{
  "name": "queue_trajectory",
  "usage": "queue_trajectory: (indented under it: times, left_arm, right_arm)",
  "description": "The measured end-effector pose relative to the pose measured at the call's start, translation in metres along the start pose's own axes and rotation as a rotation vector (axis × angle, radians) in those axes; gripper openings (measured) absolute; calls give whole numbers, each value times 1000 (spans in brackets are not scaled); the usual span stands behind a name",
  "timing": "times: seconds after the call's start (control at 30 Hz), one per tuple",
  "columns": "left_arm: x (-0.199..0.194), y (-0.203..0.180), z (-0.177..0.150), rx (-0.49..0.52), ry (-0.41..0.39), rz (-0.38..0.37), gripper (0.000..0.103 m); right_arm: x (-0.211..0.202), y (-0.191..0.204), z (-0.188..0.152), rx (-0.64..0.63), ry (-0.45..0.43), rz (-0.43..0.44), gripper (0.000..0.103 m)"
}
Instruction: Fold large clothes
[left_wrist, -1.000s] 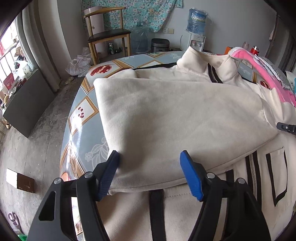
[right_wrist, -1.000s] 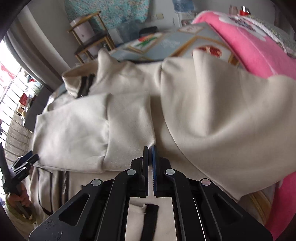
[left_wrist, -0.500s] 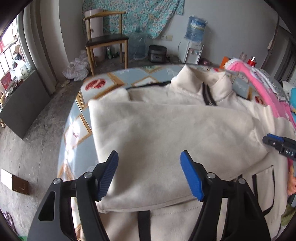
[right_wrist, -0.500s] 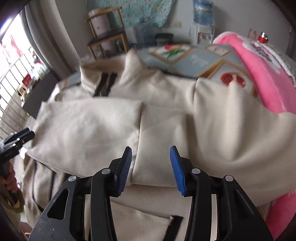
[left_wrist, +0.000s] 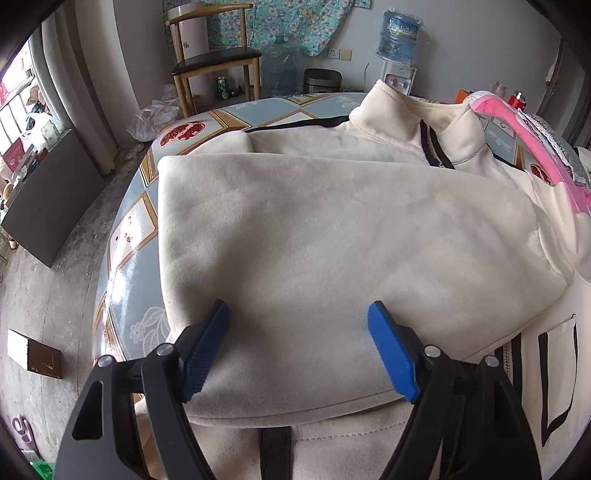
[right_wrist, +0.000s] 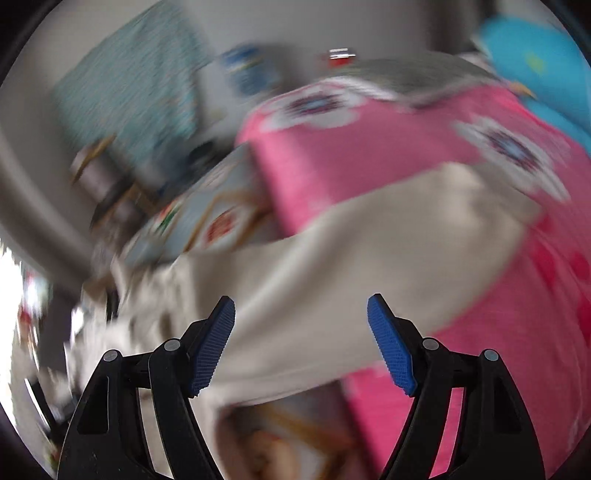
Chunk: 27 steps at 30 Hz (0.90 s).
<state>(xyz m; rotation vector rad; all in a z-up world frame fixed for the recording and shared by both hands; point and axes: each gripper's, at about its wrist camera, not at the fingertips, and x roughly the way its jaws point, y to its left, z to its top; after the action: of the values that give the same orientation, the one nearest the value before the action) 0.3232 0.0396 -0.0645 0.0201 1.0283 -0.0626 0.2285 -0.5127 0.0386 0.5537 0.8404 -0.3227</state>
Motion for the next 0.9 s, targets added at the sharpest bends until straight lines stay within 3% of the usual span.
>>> queue_trajectory:
  times: [0.1, 0.2, 0.37, 0.4, 0.43, 0.5, 0.53, 0.7, 0.9]
  left_arm:
    - [1, -1, -2, -1, -14, 0, 79]
    - [1, -2, -2, 1, -18, -4, 82]
    - [4, -4, 2, -3, 2, -14, 88]
    - [5, -5, 3, -6, 5, -19, 89]
    - [6, -5, 3, -9, 9, -23, 90]
    - [6, -5, 4, -11, 14, -26, 92]
    - [7, -6, 4, -9, 15, -25, 93]
    - [9, -9, 6, 13, 27, -8, 94]
    - [5, -6, 7, 1, 12, -27, 94]
  right_arm:
    - [-10, -81, 17, 207, -51, -64, 71]
    - [-7, -140, 25, 351, -72, -100, 63]
    - [21, -178, 32, 463, -45, -66, 47]
    - [30, -180, 32, 474, -29, -65, 40]
    - [37, -184, 32, 480, -15, -78, 25]
    - [46, -181, 30, 482, -1, -97, 10]
    - [46, -179, 29, 477, -12, -106, 8]
    - [9, -130, 41, 275, -138, -155, 6]
    - [-50, -28, 64, 3, -270, -37, 6]
